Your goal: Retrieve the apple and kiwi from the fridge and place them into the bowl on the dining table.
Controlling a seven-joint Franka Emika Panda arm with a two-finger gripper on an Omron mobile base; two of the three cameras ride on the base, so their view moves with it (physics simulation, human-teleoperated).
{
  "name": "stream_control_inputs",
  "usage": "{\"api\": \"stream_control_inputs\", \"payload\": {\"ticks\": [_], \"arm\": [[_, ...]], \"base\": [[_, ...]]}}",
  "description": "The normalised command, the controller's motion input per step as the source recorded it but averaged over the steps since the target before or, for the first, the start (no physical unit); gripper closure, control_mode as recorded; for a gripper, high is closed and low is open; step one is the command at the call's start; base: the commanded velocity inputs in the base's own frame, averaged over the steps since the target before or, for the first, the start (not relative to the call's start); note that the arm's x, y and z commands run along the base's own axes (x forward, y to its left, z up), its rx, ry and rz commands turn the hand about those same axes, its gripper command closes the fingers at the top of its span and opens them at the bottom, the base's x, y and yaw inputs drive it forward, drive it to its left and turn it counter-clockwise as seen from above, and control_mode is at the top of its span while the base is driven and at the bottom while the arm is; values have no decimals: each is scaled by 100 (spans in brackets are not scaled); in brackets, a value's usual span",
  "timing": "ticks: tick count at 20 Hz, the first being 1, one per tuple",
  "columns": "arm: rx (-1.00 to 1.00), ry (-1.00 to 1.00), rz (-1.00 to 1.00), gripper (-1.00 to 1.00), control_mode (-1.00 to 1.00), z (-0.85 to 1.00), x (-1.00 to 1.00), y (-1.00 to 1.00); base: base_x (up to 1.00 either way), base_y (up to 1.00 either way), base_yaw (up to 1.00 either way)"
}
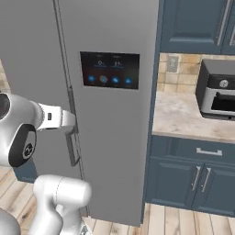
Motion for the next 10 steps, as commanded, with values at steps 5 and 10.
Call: {"api": "stream_control_inputs", "payload": {"ticks": [5, 10], "arm": [[0, 0, 0, -100, 100, 0, 0, 0], [0, 0, 0, -100, 100, 0, 0, 0]], "base": [[-52, 28, 0], [-36, 42, 0]]}}
